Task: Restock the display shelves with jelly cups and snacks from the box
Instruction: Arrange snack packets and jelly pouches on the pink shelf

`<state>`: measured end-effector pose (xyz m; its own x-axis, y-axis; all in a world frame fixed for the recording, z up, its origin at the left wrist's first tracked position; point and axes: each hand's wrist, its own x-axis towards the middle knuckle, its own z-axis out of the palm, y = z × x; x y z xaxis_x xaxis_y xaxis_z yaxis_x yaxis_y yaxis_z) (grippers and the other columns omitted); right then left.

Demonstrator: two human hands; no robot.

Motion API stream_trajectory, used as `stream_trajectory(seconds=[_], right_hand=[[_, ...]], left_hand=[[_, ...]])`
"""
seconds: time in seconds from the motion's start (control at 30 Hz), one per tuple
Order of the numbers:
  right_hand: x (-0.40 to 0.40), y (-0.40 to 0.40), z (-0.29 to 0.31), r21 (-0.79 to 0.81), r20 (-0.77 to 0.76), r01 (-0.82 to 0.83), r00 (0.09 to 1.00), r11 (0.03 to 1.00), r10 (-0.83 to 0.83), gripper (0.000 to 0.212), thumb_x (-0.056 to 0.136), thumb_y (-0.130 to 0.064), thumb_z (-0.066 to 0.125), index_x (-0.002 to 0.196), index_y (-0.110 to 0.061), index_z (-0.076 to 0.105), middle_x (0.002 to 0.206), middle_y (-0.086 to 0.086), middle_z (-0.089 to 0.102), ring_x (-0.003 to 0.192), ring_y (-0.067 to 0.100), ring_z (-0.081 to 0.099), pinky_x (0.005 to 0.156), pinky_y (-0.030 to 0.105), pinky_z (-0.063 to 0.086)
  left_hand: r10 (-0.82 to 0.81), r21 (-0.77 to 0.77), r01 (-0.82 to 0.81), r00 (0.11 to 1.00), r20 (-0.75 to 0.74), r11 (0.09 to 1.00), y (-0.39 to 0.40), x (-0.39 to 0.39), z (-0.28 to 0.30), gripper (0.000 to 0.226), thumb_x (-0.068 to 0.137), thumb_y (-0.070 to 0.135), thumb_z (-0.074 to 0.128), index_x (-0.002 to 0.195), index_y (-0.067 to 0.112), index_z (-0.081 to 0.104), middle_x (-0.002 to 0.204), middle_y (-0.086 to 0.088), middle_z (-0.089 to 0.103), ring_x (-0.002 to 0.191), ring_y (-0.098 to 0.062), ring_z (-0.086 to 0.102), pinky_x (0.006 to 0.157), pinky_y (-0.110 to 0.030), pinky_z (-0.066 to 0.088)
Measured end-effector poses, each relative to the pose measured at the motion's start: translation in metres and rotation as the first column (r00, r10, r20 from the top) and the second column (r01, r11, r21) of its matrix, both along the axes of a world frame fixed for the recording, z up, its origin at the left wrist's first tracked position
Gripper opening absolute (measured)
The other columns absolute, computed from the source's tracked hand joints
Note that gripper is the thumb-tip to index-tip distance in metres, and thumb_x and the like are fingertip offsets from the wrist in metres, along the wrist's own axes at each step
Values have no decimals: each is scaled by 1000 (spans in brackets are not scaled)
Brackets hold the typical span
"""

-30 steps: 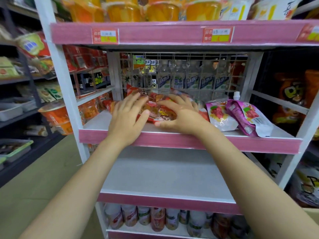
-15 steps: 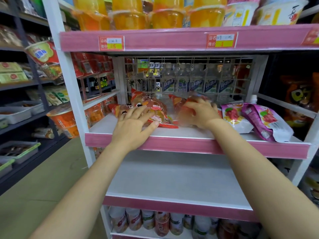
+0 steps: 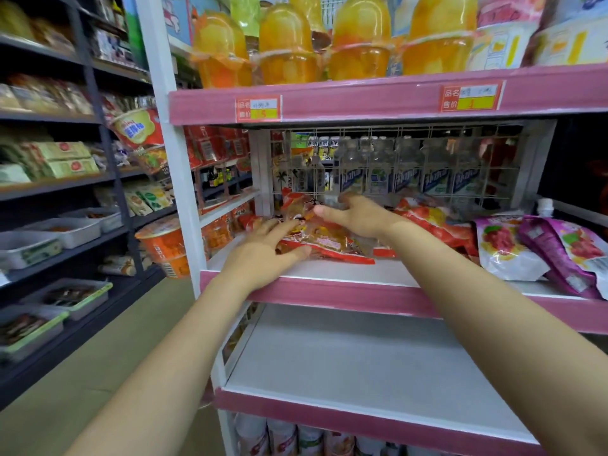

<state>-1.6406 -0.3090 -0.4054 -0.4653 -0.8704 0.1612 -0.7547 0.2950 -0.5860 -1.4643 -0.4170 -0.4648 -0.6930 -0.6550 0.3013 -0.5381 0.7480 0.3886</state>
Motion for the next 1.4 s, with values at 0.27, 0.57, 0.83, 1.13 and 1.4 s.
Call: stream_trajectory(seconds=[0.27, 0.57, 0.83, 1.13, 1.4], right_hand=[[-6, -25, -23, 63, 259, 175, 948, 983, -185, 114, 74, -88, 44, 151, -4, 33, 157, 16, 36, 140, 36, 40, 115, 47, 34], [-23, -32, -30, -57, 535, 80, 844, 995, -37, 132, 34, -89, 77, 144, -24, 44, 145, 3, 53, 130, 28, 52, 111, 55, 39], [-21, -24, -28, -261, 471, 19, 875, 965, 110, 103, 70, -48, 85, 152, -25, 27, 152, 1, 42, 134, 26, 47, 105, 35, 40], [-22, -24, -26, -355, 453, -24, 870, 935, 194, 116, 51, -55, 93, 148, -29, 33, 150, 6, 43, 133, 30, 49, 112, 49, 40], [-19, -17, -26, -364, 215, -144, 948, 920, 234, 94, 75, -35, 86, 152, -39, 32, 159, -6, 33, 126, 19, 52, 103, 34, 45]], left_hand=[[-46, 77, 55, 991, -124, 996, -1, 6, 1, 84, 68, 75, 70, 143, 46, 44, 160, 12, 28, 146, -17, 29, 114, -38, 29], [-60, 81, 87, 956, -287, 993, -7, 7, -4, 75, 50, 78, 75, 111, 43, 48, 129, 13, 49, 114, -13, 49, 90, -34, 42], [-74, 67, 100, 946, -314, 993, -5, 6, -5, 74, 60, 73, 76, 122, 42, 47, 136, 15, 51, 122, -11, 48, 95, -32, 42], [-56, 106, 101, 931, -362, 989, -4, 5, -5, 87, 62, 76, 72, 135, 41, 40, 144, 12, 48, 128, -10, 45, 96, -29, 36], [-62, 93, 105, 923, -379, 990, -7, 5, -7, 85, 64, 72, 75, 136, 44, 41, 143, 12, 50, 129, -12, 47, 97, -29, 36]])
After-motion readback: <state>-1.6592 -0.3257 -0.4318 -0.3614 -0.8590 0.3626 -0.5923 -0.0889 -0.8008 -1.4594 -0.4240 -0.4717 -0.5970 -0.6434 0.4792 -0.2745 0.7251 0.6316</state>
